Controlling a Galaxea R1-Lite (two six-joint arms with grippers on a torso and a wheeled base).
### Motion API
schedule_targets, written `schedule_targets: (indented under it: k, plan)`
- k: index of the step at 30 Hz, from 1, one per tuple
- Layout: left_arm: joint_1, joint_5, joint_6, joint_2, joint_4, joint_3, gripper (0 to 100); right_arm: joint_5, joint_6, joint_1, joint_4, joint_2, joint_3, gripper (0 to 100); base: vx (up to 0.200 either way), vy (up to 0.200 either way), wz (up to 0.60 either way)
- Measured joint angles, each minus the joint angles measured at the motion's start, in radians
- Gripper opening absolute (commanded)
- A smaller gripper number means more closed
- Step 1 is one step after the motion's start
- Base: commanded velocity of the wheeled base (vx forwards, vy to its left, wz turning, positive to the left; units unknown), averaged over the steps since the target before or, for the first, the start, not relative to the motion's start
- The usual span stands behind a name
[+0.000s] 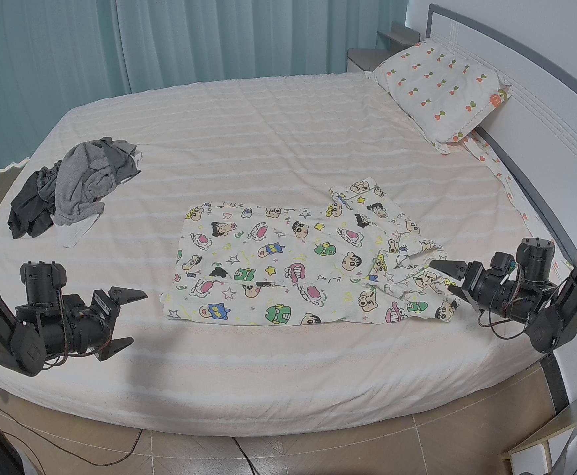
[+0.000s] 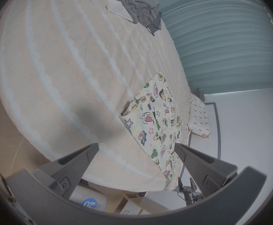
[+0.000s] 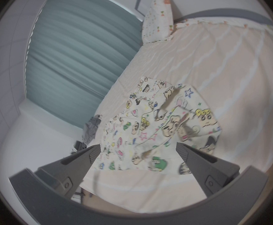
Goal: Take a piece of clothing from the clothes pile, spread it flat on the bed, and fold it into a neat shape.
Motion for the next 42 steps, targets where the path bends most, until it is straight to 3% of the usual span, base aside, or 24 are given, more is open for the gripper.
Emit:
schedule_targets:
  k: [4,9,24,25,33,42]
  plan:
    - [0.005,-0.033,0.025,0.038,-0.180,0.064,100,0.032,-0.116,-0.044,0.035,0.049,-0.015,100,0.000,0.000,0.00]
    - [0.011,-0.061,0.059,0.100,-0.293,0.135,100,0.078,-0.227,-0.087,0.140,0.124,-0.098,100,0.000,0.000,0.00]
    - [0.011,-0.068,0.074,0.160,-0.322,0.182,100,0.163,-0.313,-0.111,0.190,0.203,-0.202,100,0.000,0.000,0.00]
    - [0.011,-0.068,0.074,0.161,-0.323,0.183,100,0.164,-0.318,-0.109,0.191,0.204,-0.202,0,0.000,0.000,0.00]
    - [0.009,-0.068,0.075,0.167,-0.322,0.183,100,0.166,-0.347,-0.100,0.243,0.218,-0.229,0,0.000,0.000,0.00]
    - [0.009,-0.067,0.075,0.169,-0.322,0.184,100,0.197,-0.351,-0.149,0.239,0.229,-0.242,0,0.000,0.000,0.00]
